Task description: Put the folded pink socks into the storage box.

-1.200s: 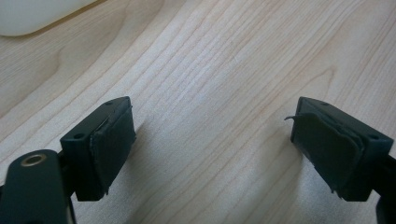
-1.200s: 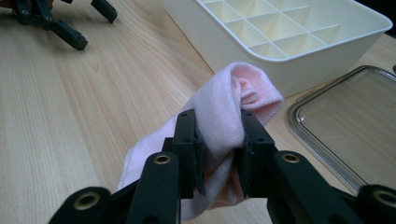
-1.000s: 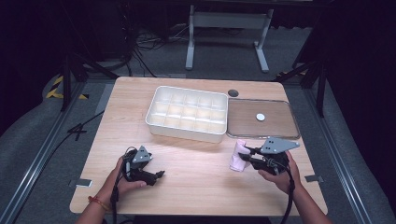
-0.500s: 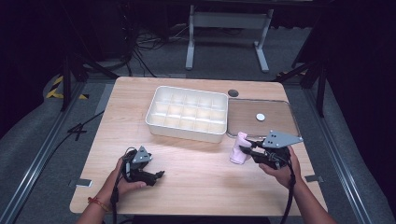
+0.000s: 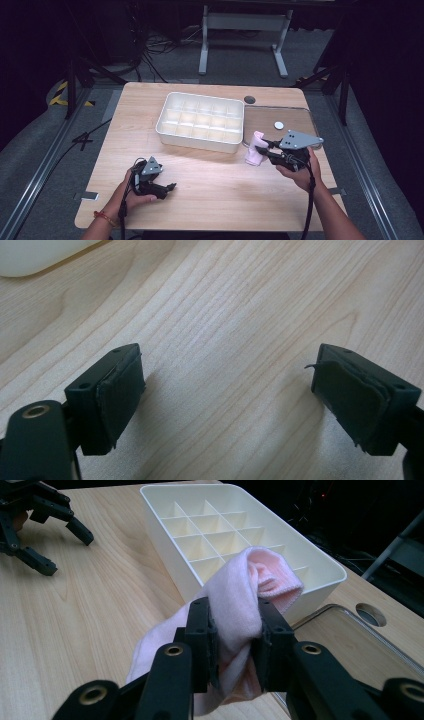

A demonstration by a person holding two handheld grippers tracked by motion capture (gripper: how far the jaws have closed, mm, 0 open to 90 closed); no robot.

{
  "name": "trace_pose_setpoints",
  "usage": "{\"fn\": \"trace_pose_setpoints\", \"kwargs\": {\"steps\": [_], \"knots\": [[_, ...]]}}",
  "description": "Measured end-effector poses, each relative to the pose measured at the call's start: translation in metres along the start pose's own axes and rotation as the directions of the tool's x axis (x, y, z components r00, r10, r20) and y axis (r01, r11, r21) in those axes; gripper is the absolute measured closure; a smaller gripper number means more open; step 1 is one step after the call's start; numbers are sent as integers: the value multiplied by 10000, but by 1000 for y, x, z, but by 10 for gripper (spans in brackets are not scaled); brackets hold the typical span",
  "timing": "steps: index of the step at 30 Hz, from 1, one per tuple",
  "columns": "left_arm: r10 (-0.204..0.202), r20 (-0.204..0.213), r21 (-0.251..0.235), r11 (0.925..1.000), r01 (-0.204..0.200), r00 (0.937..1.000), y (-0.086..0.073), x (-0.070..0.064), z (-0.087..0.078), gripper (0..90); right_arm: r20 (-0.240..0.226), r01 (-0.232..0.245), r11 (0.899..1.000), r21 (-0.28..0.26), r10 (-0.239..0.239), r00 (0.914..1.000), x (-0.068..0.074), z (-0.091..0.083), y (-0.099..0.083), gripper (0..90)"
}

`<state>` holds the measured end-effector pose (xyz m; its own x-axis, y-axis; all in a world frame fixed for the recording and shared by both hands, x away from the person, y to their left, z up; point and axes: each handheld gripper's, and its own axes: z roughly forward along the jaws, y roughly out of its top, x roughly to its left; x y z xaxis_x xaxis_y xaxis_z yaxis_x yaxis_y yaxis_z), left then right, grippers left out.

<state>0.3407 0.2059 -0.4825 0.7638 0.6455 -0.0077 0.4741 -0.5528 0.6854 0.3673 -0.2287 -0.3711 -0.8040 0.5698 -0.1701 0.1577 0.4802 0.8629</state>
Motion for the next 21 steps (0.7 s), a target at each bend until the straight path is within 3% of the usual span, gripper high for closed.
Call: {"fn": "trace_pose_setpoints", "kwargs": {"steps": [21], "knots": [[57,2,-3,10000,-57,10000,0,0,0,138,172,396,9992,-13,-395,9991,-6,20,28,723]]}}
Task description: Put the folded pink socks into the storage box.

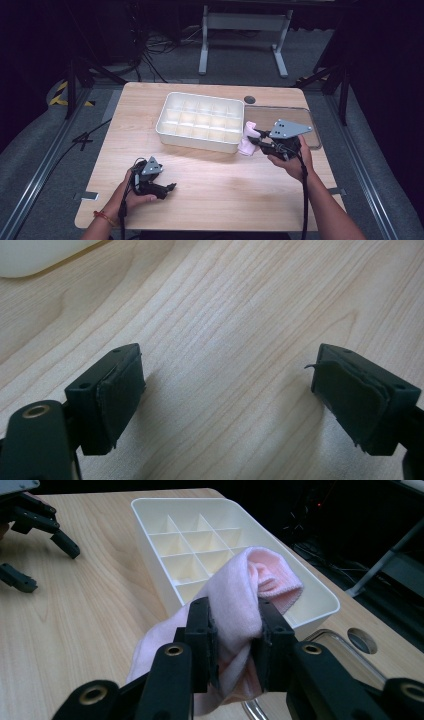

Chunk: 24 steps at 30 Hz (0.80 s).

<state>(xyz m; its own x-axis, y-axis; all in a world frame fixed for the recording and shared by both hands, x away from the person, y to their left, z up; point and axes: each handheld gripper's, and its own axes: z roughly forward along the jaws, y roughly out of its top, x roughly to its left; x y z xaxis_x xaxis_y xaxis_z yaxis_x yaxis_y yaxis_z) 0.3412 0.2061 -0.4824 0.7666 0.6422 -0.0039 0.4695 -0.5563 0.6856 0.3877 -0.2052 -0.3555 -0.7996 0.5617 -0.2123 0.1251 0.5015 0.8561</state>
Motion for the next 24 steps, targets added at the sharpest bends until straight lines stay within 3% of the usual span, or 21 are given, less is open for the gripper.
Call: {"fn": "trace_pose_setpoints", "kwargs": {"steps": [5,24], "knots": [[-9,14,-3,10000,9,10000,0,0,0,138,85,14,9998,-188,-12,10000,-4,4,7,723],[1,-10,-10,10000,-1,10000,0,0,0,138,484,-46,10000,9,45,9988,-16,27,22,722]]}}
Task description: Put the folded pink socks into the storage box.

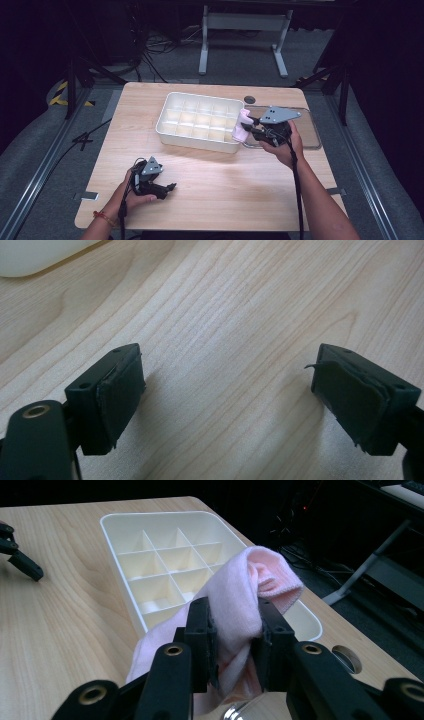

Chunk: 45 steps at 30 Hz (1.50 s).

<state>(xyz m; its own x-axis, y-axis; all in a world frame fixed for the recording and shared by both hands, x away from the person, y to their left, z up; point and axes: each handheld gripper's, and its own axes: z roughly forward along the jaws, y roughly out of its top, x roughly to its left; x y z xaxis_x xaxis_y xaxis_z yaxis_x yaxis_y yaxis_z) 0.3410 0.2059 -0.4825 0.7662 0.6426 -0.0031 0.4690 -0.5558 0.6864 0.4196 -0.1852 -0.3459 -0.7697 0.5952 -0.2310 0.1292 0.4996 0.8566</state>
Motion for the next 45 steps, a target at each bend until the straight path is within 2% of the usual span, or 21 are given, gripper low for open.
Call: {"fn": "trace_pose_setpoints", "kwargs": {"steps": [16,22,34,45], "knots": [[0,-3,2,10000,0,10000,0,0,0,139,238,-22,9987,501,10,9997,-2,23,5,722],[1,-3,1,10000,-1,10000,0,0,0,139,325,250,9963,828,-277,9991,2,33,6,721],[0,-3,2,10000,0,10000,0,0,0,139,518,380,9880,1499,-462,9976,5,52,-4,719],[-3,-3,0,10000,3,10000,0,0,0,138,302,580,9782,1995,-653,9974,7,63,-14,717]]}}
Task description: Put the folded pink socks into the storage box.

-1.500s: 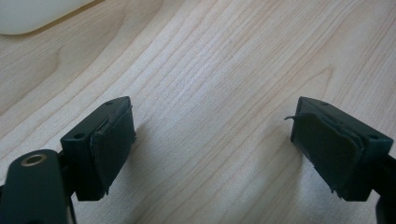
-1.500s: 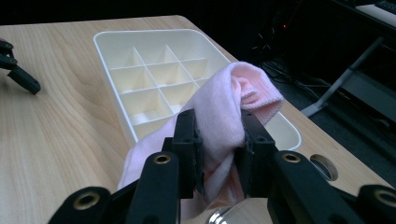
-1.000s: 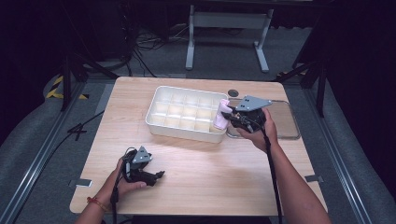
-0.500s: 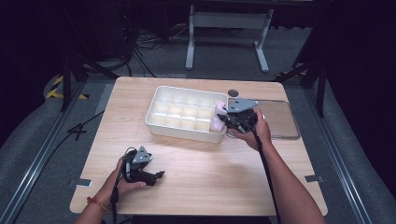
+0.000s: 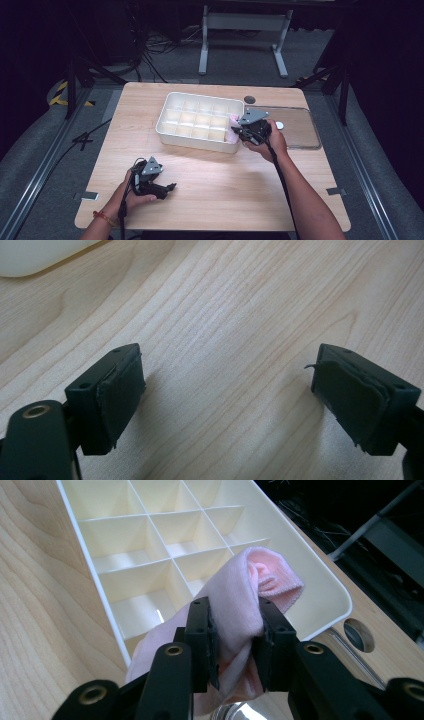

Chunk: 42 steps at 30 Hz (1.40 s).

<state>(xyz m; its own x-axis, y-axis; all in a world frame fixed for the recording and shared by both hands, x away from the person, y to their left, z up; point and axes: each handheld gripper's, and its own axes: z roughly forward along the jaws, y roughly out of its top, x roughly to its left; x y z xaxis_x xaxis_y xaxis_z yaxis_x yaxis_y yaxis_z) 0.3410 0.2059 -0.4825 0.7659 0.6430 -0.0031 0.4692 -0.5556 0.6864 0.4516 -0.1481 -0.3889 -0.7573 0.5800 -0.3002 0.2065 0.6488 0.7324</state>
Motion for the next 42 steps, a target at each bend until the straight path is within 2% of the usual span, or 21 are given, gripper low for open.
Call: {"fn": "trace_pose_setpoints", "kwargs": {"steps": [15,19,25,30,34,36,42], "knots": [[3,2,2,10000,-3,10000,0,0,0,138,-152,304,9977,599,-296,9994,2,15,-3,713],[6,-1,5,10000,-6,10000,0,0,0,138,-206,478,9970,608,-466,9987,2,17,-3,714],[7,-2,2,10000,-7,10000,0,0,0,139,-372,738,9930,920,-707,9968,6,22,-3,716],[8,7,27,10000,-8,10000,0,0,0,139,-649,975,9886,1146,-905,9938,6,27,-2,718],[15,6,28,10000,-15,10000,0,0,0,139,-899,949,9852,1430,-826,9925,5,30,-3,721],[11,4,31,10000,-11,10000,0,0,0,139,-1235,1014,9783,1806,-797,9891,6,35,-5,723],[9,9,29,10000,-9,10000,0,0,0,139,-1559,930,9734,2095,-606,9859,3,38,-2,727]]}}
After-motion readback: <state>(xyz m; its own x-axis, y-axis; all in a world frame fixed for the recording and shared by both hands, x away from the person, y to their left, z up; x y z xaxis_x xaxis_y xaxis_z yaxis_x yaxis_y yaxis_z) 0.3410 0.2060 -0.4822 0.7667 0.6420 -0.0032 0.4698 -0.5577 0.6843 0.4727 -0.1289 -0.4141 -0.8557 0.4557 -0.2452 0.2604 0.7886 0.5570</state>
